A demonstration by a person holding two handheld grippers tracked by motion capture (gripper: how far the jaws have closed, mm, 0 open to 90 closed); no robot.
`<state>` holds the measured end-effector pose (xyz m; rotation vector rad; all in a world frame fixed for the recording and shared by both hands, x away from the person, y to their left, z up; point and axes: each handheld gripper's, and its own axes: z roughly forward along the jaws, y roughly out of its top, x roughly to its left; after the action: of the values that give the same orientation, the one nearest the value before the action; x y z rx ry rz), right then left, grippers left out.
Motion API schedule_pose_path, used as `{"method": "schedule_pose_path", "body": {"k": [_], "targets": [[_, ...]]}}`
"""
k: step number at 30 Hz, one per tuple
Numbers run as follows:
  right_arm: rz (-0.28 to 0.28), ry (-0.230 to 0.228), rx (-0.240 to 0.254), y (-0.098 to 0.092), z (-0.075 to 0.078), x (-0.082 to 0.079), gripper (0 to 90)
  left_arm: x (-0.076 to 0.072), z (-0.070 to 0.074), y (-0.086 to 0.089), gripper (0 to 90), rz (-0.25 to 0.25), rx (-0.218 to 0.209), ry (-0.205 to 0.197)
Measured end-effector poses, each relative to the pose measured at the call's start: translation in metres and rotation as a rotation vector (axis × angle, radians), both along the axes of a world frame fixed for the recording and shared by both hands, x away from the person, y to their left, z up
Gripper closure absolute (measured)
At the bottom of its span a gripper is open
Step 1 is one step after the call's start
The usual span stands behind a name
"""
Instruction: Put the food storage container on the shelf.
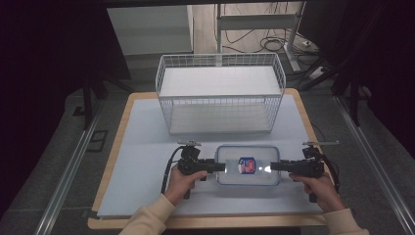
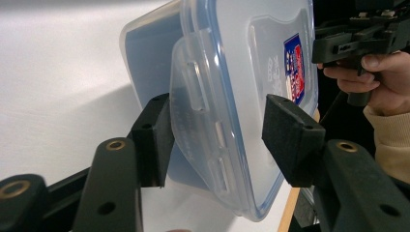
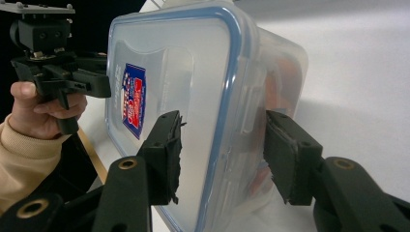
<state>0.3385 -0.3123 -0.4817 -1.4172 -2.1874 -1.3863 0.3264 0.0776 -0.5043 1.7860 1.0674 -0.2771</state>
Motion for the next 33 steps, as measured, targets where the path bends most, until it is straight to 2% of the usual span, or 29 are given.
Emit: {"method": "schedule_pose_path", "body": {"k": [4, 13, 19, 26, 33], "targets": [[0.008, -0.006, 0.015, -0.002, -0.001, -0.001, 51.5, -0.001, 0.000, 0.001, 47.2, 0.001, -0.008, 0.000], [0.001, -0.047, -0.006, 0.003, 0.004, -0.004, 52.5, -0.002, 0.004, 0.004, 48.6, 0.023, 0.003, -0.025], [-0.007, -0.044, 0.011, 0.004, 0.004, -0.004, 52.7, -0.003, 0.007, 0.004, 48.8, 0.030, -0.002, -0.035], [-0.005, -0.102, 0.022, 0.008, 0.018, -0.006, 52.8, -0.006, 0.024, 0.009, 48.8, 0.032, 0.005, -0.096], [0.001, -0.142, 0.014, 0.014, 0.028, -0.004, 52.6, -0.006, 0.029, 0.014, 49.1, 0.041, -0.004, -0.102]]}}
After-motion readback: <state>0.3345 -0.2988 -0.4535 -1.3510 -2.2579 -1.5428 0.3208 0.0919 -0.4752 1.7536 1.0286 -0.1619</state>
